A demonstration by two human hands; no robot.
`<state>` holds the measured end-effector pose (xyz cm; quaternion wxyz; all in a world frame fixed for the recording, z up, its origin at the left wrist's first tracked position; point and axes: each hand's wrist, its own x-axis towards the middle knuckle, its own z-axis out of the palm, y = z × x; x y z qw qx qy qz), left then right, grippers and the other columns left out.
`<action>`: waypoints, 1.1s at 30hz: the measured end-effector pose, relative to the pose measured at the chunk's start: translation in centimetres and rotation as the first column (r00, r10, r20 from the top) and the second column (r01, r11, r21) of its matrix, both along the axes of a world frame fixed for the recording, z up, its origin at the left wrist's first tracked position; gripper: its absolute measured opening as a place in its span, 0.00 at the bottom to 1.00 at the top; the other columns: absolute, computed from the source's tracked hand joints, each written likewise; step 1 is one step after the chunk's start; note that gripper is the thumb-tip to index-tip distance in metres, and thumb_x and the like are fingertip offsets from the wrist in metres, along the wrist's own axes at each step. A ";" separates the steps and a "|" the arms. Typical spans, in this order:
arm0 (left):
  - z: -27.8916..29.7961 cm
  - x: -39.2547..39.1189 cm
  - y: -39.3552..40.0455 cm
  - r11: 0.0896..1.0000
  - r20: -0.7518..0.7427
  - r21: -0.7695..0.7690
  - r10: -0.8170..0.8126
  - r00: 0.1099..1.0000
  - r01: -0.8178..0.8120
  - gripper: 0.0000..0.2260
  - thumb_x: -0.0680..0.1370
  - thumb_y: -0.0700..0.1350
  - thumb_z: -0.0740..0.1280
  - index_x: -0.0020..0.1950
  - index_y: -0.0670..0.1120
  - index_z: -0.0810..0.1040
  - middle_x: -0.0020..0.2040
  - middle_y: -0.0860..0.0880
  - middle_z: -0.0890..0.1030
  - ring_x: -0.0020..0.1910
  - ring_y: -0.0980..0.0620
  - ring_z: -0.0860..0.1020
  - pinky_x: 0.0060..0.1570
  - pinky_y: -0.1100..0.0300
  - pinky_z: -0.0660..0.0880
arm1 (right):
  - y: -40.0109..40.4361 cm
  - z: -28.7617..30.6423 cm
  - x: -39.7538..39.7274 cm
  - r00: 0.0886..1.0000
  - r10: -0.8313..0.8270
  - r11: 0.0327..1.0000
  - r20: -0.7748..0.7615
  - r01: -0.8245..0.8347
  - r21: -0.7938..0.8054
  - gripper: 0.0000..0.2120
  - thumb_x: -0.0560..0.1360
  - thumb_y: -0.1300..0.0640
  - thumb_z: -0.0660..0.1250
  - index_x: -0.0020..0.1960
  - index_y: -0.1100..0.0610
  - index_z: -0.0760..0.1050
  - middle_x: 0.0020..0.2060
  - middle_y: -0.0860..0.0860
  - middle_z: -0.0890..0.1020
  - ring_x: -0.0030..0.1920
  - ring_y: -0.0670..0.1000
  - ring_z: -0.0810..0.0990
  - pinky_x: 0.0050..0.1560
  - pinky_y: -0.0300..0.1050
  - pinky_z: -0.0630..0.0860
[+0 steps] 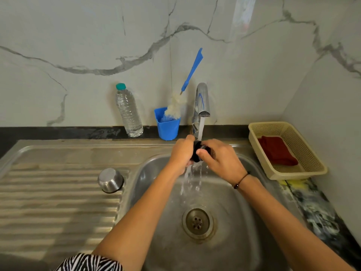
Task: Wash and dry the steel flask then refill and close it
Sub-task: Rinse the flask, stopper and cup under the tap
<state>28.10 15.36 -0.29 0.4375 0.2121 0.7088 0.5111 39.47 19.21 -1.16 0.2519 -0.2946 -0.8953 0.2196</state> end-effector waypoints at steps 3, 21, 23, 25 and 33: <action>-0.5 1.0 -0.1 0.992 -0.057 0.120 0.046 0.997 -0.039 0.12 0.80 0.44 0.56 0.39 0.44 0.72 0.39 0.43 0.76 0.39 0.46 0.77 0.40 0.51 0.79 | 0.2 0.1 -0.7 0.962 -0.263 0.951 -0.077 0.244 -0.191 0.14 0.76 0.51 0.63 0.39 0.61 0.76 0.30 0.52 0.76 0.31 0.47 0.74 0.31 0.37 0.70; -1.7 2.1 -0.2 0.924 -0.325 0.376 0.201 0.924 -0.069 0.13 0.81 0.40 0.55 0.36 0.48 0.65 0.32 0.50 0.68 0.31 0.55 0.66 0.33 0.62 0.65 | -0.2 1.0 -3.5 0.918 -0.395 0.732 -0.002 0.314 -0.604 0.17 0.79 0.47 0.50 0.48 0.60 0.69 0.34 0.51 0.72 0.33 0.50 0.73 0.35 0.45 0.69; -1.8 1.9 -0.3 0.927 -0.533 0.376 0.215 0.819 0.001 0.15 0.81 0.39 0.54 0.35 0.49 0.62 0.30 0.52 0.66 0.30 0.56 0.65 0.30 0.65 0.62 | 0.1 1.2 -3.7 0.923 -0.382 0.608 0.044 0.287 -0.740 0.18 0.79 0.47 0.49 0.43 0.60 0.69 0.30 0.53 0.73 0.26 0.50 0.71 0.26 0.40 0.69; -2.1 1.6 -0.6 0.913 -0.648 0.402 0.227 0.727 0.073 0.14 0.81 0.41 0.53 0.35 0.47 0.63 0.29 0.51 0.67 0.29 0.56 0.65 0.28 0.66 0.62 | 0.3 1.7 -3.4 0.944 -0.322 0.441 0.067 0.212 -0.872 0.18 0.79 0.50 0.50 0.41 0.60 0.69 0.24 0.54 0.73 0.20 0.50 0.70 0.20 0.34 0.65; -2.6 0.2 0.3 0.947 -0.515 0.322 0.165 0.841 0.011 0.14 0.81 0.38 0.54 0.35 0.47 0.63 0.34 0.50 0.66 0.31 0.56 0.63 0.31 0.67 0.65 | -0.3 0.2 -4.4 0.967 -0.253 0.491 0.025 0.151 -0.858 0.19 0.81 0.47 0.46 0.56 0.62 0.65 0.28 0.56 0.74 0.21 0.50 0.71 0.21 0.39 0.69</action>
